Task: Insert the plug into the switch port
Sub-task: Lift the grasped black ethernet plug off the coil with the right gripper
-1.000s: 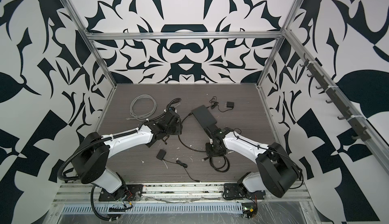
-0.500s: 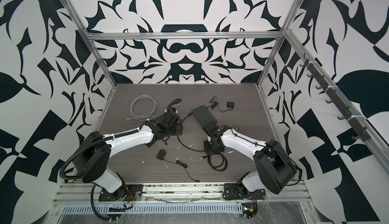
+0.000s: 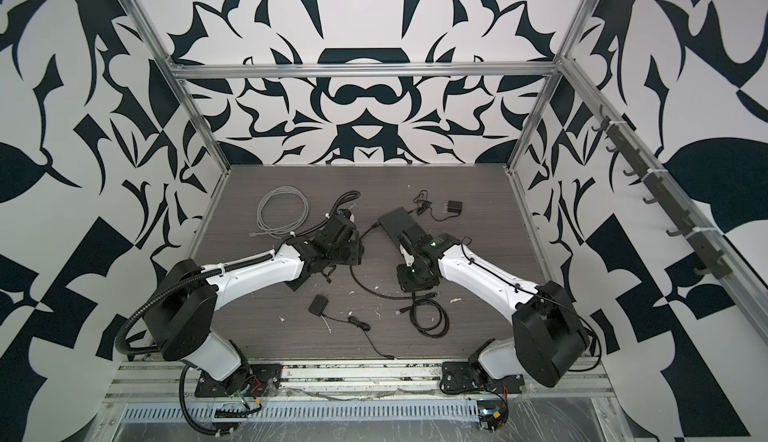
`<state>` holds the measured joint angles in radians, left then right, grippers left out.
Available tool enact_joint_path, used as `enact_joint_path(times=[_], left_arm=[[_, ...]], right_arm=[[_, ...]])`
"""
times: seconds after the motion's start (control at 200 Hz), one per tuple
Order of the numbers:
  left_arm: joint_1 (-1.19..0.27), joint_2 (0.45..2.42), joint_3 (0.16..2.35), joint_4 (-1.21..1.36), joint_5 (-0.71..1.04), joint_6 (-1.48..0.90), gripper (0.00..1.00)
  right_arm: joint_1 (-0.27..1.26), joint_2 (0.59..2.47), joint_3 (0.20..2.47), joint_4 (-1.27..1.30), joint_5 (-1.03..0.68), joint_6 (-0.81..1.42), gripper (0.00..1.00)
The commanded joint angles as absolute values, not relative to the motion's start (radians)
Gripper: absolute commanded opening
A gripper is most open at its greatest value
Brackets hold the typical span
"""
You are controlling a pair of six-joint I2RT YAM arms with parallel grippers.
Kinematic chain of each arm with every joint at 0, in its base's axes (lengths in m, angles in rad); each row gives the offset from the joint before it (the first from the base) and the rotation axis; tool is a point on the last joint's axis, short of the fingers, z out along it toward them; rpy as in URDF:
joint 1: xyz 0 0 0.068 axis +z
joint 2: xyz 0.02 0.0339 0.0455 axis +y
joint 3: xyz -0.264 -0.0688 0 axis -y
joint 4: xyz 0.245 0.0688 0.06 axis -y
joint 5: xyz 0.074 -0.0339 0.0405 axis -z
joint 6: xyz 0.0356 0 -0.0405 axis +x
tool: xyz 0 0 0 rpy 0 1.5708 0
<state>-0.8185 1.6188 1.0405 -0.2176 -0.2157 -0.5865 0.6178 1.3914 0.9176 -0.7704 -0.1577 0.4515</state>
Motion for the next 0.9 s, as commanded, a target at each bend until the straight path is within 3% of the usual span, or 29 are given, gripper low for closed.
enact_joint_path(times=[0.0, 0.18, 0.475, 0.565, 0.735, 0.895], left_arm=[[-0.816, 1.618, 1.043, -0.228, -0.203, -0.591, 0.54], [-0.816, 1.643, 1.061, -0.227, -0.19, -0.592, 0.54], [-0.816, 1.656, 1.049, -0.206, -0.186, -0.603, 0.54], [-0.817, 1.667, 1.047, -0.198, -0.187, -0.604, 0.54], [-0.816, 1.679, 1.058, -0.199, -0.188, -0.598, 0.54], [-0.816, 1.685, 1.091, -0.216, -0.196, -0.578, 0.54]], right_arm=[[0.623, 1.327, 0.844, -0.833, -0.138, 0.484, 0.41], [0.625, 1.29, 0.742, -0.76, -0.193, 0.533, 0.45], [0.626, 1.38, 0.666, -0.598, -0.238, 0.565, 0.46], [0.625, 1.412, 0.663, -0.58, -0.235, 0.558, 0.41], [0.624, 1.441, 0.666, -0.561, -0.274, 0.536, 0.21], [0.625, 1.387, 0.706, -0.58, -0.325, 0.514, 0.13]])
